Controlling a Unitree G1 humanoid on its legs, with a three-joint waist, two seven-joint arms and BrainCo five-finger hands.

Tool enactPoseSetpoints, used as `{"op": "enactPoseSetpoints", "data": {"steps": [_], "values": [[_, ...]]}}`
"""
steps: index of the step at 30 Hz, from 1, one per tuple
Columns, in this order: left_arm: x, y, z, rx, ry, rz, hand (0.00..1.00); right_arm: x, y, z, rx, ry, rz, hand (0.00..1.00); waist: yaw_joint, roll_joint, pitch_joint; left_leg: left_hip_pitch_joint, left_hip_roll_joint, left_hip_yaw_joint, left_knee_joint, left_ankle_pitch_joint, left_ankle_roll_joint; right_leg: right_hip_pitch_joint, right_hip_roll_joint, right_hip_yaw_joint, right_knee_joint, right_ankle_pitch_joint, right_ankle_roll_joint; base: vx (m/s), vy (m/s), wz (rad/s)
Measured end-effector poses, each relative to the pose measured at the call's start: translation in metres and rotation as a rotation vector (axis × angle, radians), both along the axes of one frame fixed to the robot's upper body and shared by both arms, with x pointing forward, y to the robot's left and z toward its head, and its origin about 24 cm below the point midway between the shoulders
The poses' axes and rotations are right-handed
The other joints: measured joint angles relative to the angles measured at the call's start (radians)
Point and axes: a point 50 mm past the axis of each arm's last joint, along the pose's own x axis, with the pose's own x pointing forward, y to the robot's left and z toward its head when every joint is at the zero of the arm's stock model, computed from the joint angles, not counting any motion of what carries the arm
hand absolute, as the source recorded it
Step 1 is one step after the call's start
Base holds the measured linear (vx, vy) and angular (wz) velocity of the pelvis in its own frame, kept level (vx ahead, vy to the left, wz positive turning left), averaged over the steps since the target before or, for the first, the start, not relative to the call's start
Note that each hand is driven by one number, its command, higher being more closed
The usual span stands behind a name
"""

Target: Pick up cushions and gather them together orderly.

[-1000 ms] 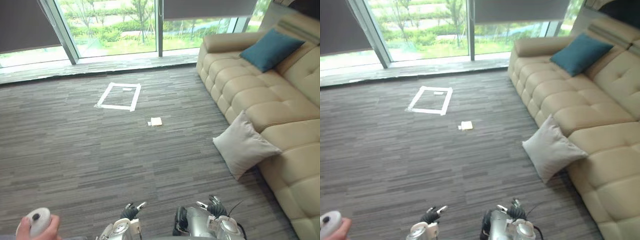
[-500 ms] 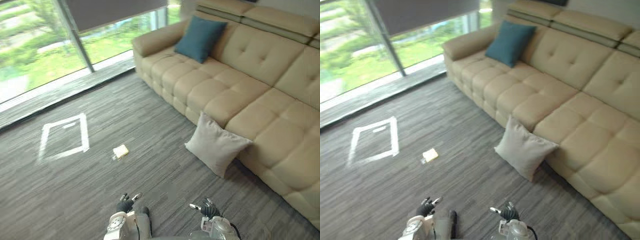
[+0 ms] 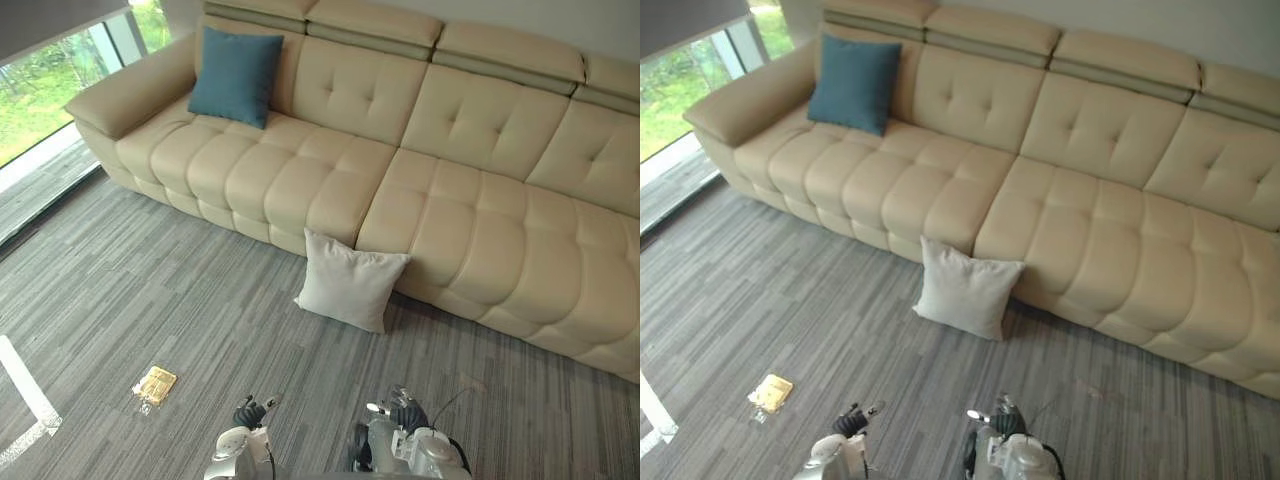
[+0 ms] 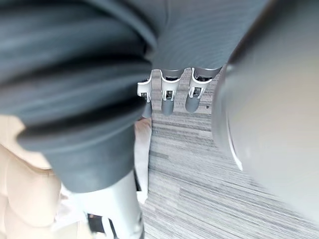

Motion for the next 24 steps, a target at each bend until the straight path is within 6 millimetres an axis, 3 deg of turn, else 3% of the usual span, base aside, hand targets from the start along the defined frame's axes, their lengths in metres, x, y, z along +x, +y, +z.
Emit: {"op": "enactPoseSetpoints", "data": {"steps": [1, 2, 3, 4, 6, 8, 11, 12, 13, 14, 16, 19, 24], "values": [[0.002, -0.003, 0.001, -0.010, -0.014, -0.006, 0.00, 0.000, -0.004, 0.000, -0.007, 0.001, -0.009, 0.00, 0.000, 0.009, 0.006, -0.029, 0.010, -0.024, 0.077, 0.000, 0.000, 0.005, -0.003, -0.004, 0.023, -0.032, -0.006, 0.34, -0.227, 0.15], [0.004, -0.004, 0.002, -0.008, -0.022, -0.016, 0.00, 0.001, -0.006, 0.001, -0.008, -0.004, -0.019, 0.00, -0.005, 0.013, 0.007, -0.110, 0.041, -0.059, 0.258, 0.001, -0.004, 0.014, -0.003, -0.007, 0.026, -0.057, -0.010, 0.31, -0.234, 0.12], [0.005, -0.004, 0.003, -0.006, -0.026, -0.020, 0.00, 0.002, -0.006, 0.001, -0.008, -0.007, -0.021, 0.00, -0.008, 0.016, 0.010, -0.144, 0.058, -0.071, 0.331, 0.010, -0.020, 0.025, -0.001, -0.011, 0.020, -0.061, -0.013, 0.30, -0.206, 0.10], [0.008, -0.004, 0.005, -0.006, -0.041, -0.022, 0.00, 0.004, -0.008, 0.002, -0.013, -0.010, -0.025, 0.00, -0.013, 0.026, 0.022, -0.231, 0.105, -0.105, 0.535, 0.059, -0.060, 0.074, 0.012, -0.017, -0.006, -0.069, -0.023, 0.22, -0.125, 0.00], [0.010, -0.007, 0.006, -0.014, -0.057, -0.021, 0.00, 0.001, -0.010, 0.000, -0.019, 0.007, -0.033, 0.00, -0.009, 0.026, 0.030, -0.293, 0.143, -0.101, 0.667, 0.043, -0.051, 0.151, 0.024, -0.010, -0.048, -0.078, -0.035, 0.27, -0.066, -0.29], [0.011, -0.008, 0.006, -0.017, -0.059, -0.024, 0.00, -0.003, -0.011, -0.002, -0.019, 0.026, -0.051, 0.00, -0.009, 0.023, 0.030, -0.316, 0.146, -0.057, 0.619, 0.016, -0.030, 0.222, 0.022, 0.009, -0.100, -0.078, -0.035, 0.27, -0.006, -0.40], [0.012, -0.008, 0.007, -0.016, -0.065, -0.025, 0.00, -0.011, -0.014, -0.004, -0.004, 0.041, -0.097, 0.00, -0.001, 0.014, 0.024, -0.330, 0.130, -0.003, 0.322, 0.031, 0.007, 0.260, 0.011, 0.038, -0.133, -0.086, -0.010, 0.22, 0.072, -0.36], [0.013, -0.008, 0.007, -0.016, -0.066, -0.026, 0.00, -0.012, -0.016, -0.004, -0.007, 0.043, -0.103, 0.00, 0.001, 0.020, 0.021, -0.330, 0.120, -0.013, 0.229, 0.075, 0.023, 0.260, 0.012, 0.045, -0.126, -0.096, 0.004, 0.27, 0.205, -0.34], [0.011, -0.011, 0.006, -0.024, -0.055, -0.026, 0.00, -0.013, -0.018, -0.004, -0.014, 0.046, -0.108, 0.00, 0.001, 0.037, 0.010, -0.326, 0.104, -0.053, 0.156, 0.193, 0.021, 0.258, 0.022, 0.065, -0.104, -0.117, 0.035, 0.28, 0.229, -0.37], [0.010, -0.011, 0.005, -0.024, -0.051, -0.024, 0.00, -0.014, -0.018, -0.005, -0.011, 0.051, -0.108, 0.00, 0.002, 0.035, 0.004, -0.310, 0.101, -0.051, 0.149, 0.174, 0.012, 0.261, 0.020, 0.075, -0.099, -0.125, 0.044, 0.27, 0.231, -0.30], [0.009, -0.008, 0.005, -0.016, -0.043, -0.025, 0.00, -0.021, -0.013, -0.008, 0.002, 0.070, -0.114, 0.00, 0.006, -0.010, -0.019, -0.290, 0.060, -0.043, 0.112, 0.168, 0.014, 0.259, -0.016, 0.094, -0.097, -0.133, 0.061, 0.17, 0.140, -0.11], [0.008, -0.009, 0.004, -0.019, -0.037, -0.028, 0.00, -0.025, -0.007, -0.010, 0.018, 0.080, -0.116, 0.00, 0.009, -0.035, -0.036, -0.270, 0.027, -0.029, 0.062, 0.163, 0.023, 0.259, -0.043, 0.098, -0.114, -0.128, 0.073, 0.11, 0.135, -0.05], [0.008, -0.011, 0.004, -0.020, -0.036, -0.039, 0.00, -0.023, -0.004, -0.010, 0.026, 0.078, -0.112, 0.00, 0.018, -0.032, -0.036, -0.236, 0.008, 0.014, 0.043, 0.118, 0.035, 0.222, -0.057, 0.157, -0.049, -0.129, 0.109, 0.02, 0.074, -0.37]]}}
